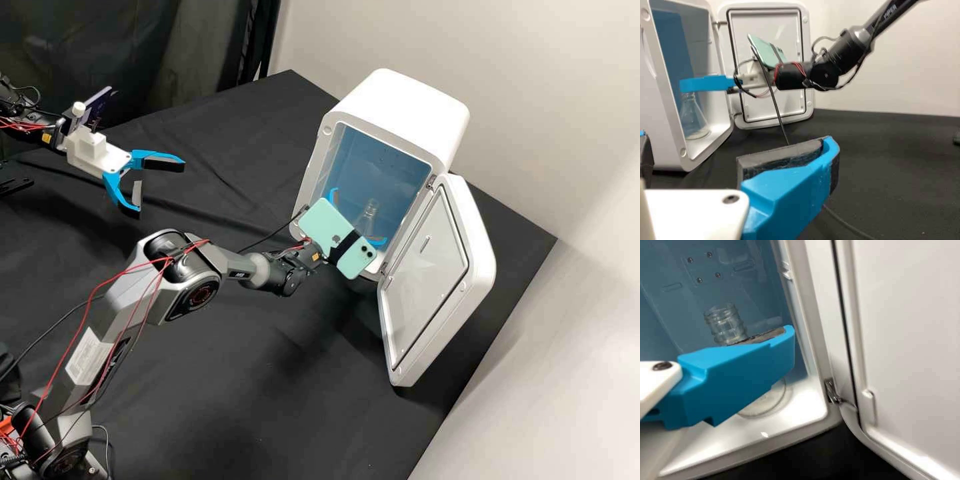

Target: Place the flask in the incubator

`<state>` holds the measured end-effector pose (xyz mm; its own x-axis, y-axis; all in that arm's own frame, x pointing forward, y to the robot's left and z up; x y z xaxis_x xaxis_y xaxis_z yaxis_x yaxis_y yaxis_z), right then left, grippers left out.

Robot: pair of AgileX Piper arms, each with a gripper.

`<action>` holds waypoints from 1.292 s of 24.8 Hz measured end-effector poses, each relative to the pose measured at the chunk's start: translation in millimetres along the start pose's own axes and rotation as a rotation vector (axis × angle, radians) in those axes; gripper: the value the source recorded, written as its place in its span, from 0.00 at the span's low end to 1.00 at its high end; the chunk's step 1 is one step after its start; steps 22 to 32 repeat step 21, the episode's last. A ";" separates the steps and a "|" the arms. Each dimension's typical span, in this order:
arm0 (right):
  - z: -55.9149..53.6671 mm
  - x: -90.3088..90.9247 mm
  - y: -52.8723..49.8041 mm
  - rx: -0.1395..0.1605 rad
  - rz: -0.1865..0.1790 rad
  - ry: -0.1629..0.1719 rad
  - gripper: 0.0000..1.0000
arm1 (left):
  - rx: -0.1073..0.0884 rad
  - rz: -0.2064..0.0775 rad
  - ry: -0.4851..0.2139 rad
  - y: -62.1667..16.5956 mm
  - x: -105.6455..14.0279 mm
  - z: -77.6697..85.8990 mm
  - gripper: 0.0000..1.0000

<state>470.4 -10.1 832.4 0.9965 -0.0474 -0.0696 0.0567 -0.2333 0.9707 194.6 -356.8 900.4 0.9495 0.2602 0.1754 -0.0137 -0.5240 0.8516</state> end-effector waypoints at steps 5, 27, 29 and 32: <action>3.8 -36.4 2.8 -0.007 0.060 -0.015 1.00 | -0.023 0.060 -0.054 -3.1 -5.7 6.7 1.00; 15.4 -159.2 -19.3 0.049 0.230 0.025 1.00 | -0.044 0.050 -0.016 -17.3 -16.7 9.6 1.00; 15.4 -159.2 -19.3 0.049 0.230 0.025 1.00 | -0.044 0.050 -0.016 -17.3 -16.7 9.6 1.00; 15.4 -159.2 -19.3 0.049 0.230 0.025 1.00 | -0.044 0.050 -0.016 -17.3 -16.7 9.6 1.00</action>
